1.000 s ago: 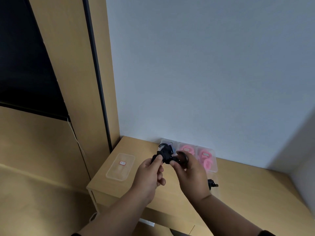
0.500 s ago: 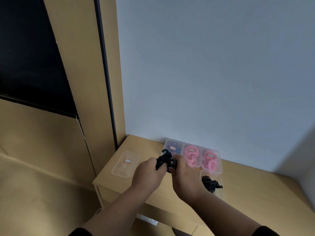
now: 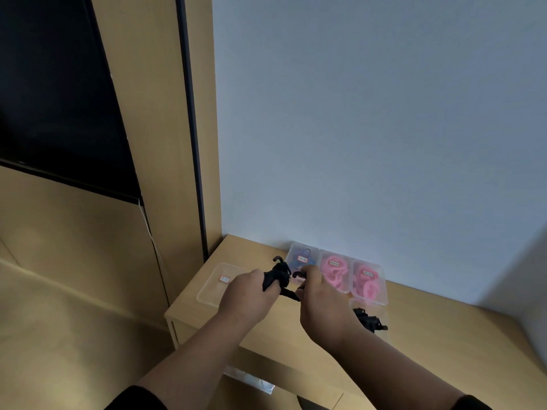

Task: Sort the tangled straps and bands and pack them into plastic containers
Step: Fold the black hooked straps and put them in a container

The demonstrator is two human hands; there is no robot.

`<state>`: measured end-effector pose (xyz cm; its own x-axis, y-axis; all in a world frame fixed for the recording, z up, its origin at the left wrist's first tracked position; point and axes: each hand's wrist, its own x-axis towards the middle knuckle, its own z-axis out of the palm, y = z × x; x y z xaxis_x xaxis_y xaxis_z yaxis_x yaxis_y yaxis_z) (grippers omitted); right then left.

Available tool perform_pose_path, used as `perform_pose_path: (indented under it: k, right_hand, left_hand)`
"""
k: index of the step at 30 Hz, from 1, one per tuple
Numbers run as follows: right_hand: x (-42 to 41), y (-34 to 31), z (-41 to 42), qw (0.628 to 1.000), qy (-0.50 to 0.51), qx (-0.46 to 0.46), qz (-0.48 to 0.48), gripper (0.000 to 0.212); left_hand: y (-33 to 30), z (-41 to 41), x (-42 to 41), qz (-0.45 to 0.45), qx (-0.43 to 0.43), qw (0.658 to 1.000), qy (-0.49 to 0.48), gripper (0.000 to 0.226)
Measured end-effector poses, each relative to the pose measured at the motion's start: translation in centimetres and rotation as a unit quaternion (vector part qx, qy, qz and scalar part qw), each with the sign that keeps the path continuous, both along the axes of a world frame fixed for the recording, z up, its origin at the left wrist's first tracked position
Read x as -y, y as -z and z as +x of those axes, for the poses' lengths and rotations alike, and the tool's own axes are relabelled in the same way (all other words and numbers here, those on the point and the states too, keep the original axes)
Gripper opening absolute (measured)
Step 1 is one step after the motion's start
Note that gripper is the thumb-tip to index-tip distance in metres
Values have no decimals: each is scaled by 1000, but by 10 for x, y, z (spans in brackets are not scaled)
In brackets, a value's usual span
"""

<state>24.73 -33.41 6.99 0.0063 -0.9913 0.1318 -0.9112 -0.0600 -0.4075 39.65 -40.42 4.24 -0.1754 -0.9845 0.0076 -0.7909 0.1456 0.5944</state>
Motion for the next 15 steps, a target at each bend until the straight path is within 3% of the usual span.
perform_pose_path:
  k: [4, 9, 13, 15]
  right_hand:
    - [6, 1, -6, 998, 11, -60, 20, 48]
    - [12, -2, -8, 994, -15, -97, 45, 94]
    - [7, -7, -13, 991, -66, -103, 49, 96]
    - [6, -8, -14, 989, -94, -102, 49, 98]
  left_hand:
    - [-17, -8, -13, -14, 26, 999, 38, 40]
    - [-35, -9, -17, -13, 81, 994, 79, 37]
    - [-40, 5, -12, 36, 86, 984, 150, 33]
    - [-36, 12, -12, 86, 16, 984, 156, 28]
